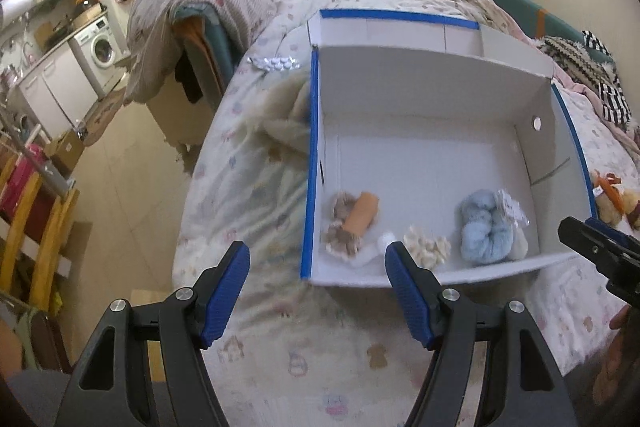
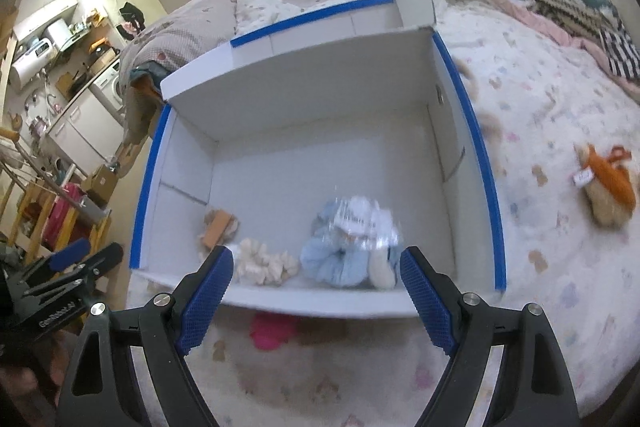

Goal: Organize soft objects
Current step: 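Withdraw both open tools from the box toward the pink toy, then lower the left tool onto the pink rubber toy and close it, then lift the pink toy with the left tool and carry it over the box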

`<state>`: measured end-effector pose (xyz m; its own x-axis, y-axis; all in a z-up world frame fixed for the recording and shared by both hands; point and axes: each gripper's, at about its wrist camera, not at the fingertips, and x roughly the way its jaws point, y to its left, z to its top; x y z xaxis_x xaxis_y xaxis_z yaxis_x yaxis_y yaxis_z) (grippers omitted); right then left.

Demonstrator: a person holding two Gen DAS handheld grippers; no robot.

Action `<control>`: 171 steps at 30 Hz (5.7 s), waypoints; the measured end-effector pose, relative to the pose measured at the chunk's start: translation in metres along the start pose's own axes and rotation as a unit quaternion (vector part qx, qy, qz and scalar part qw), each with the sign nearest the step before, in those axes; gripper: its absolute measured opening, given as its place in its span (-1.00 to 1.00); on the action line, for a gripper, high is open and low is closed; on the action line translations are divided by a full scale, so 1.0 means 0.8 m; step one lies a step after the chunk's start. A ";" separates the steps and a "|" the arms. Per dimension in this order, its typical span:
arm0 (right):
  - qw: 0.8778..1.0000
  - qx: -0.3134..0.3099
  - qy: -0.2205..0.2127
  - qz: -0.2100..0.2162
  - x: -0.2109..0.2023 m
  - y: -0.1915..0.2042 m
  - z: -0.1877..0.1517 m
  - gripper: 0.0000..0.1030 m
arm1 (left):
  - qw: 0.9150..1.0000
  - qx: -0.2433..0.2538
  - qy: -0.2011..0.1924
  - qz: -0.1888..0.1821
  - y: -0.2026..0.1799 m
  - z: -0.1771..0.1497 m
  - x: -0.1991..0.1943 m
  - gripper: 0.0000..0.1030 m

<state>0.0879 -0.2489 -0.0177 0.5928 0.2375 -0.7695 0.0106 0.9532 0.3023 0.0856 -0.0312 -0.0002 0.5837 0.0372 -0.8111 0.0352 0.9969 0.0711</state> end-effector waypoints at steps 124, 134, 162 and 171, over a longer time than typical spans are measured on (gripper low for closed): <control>0.990 0.086 0.096 0.049 0.053 -0.027 -0.059 -0.83 | 0.987 -0.009 0.161 -0.016 0.031 -0.062 0.145 -0.17; 0.994 0.040 0.069 0.079 0.036 0.007 -0.055 -0.83 | 0.981 -0.083 0.170 -0.038 0.092 -0.064 0.105 -0.17; 0.993 -0.015 -0.097 0.070 -0.035 0.040 0.098 -0.83 | 0.997 -0.043 0.024 -0.065 -0.012 0.102 0.037 -0.17; 0.998 0.000 -0.042 0.035 0.034 0.010 0.089 -0.83 | 0.997 0.018 0.018 -0.072 -0.051 0.084 0.088 -0.17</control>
<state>0.1613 -0.2483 0.0042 0.6571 0.2880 -0.6966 -0.0346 0.9347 0.3538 0.1799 -0.0741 -0.0213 0.5412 -0.1033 -0.8345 0.1458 0.9889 -0.0278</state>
